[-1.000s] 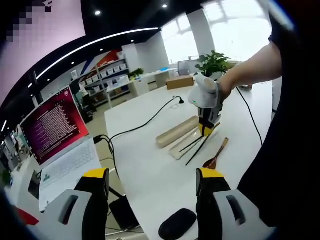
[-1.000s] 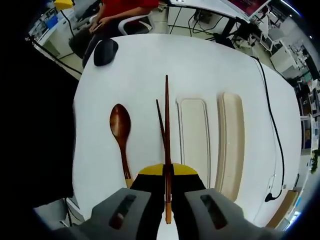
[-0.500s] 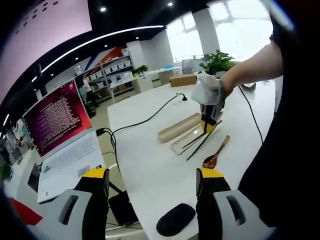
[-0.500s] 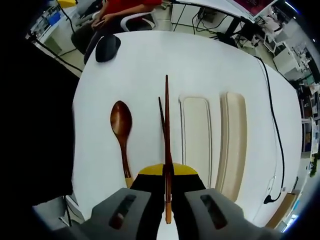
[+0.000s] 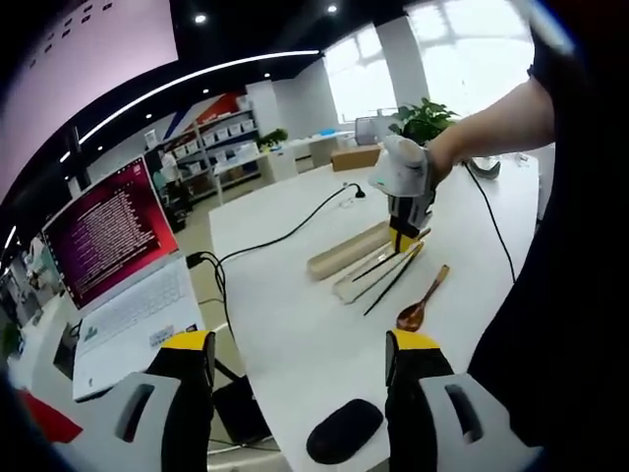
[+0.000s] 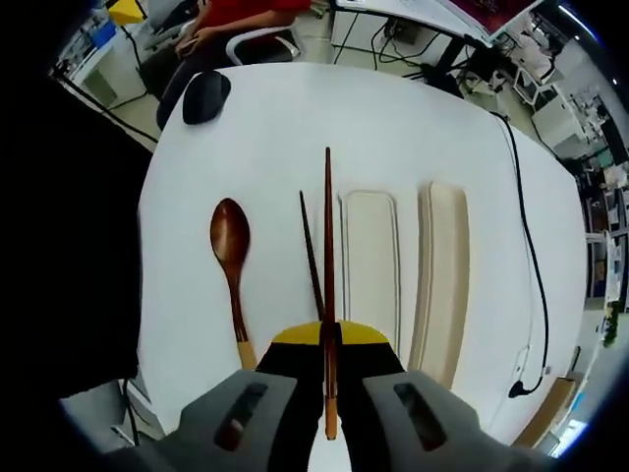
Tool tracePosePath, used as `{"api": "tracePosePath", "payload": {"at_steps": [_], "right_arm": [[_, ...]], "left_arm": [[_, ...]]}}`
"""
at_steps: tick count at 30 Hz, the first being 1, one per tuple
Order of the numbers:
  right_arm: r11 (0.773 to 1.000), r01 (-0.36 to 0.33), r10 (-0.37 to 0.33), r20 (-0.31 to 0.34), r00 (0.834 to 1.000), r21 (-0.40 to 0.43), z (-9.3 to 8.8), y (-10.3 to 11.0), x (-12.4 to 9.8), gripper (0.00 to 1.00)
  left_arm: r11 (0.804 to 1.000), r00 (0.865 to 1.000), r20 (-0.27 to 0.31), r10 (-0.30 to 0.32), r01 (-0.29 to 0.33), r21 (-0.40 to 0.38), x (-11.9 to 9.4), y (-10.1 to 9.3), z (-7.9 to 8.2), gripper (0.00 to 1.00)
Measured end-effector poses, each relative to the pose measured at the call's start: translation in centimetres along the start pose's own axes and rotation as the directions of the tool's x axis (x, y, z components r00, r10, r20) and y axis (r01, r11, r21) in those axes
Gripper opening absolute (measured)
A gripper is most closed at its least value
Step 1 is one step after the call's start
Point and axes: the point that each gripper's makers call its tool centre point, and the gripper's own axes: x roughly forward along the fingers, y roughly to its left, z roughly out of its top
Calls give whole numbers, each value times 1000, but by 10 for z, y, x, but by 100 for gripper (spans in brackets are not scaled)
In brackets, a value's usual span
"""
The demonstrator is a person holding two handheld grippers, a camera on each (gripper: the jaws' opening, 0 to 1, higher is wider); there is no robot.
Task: Arrange the utensils inside the cutlery case until each visible utensil rests in its matching compartment.
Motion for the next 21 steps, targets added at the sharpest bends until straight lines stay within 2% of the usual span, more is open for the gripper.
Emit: {"api": "tracePosePath", "payload": {"at_steps": [21], "right_arm": [[999,42,-42,6,999,-16,7,-17,-13,0]], "left_arm": [[1000,1000,-2,-2,2,-4,-2,-3,-5,72]]}}
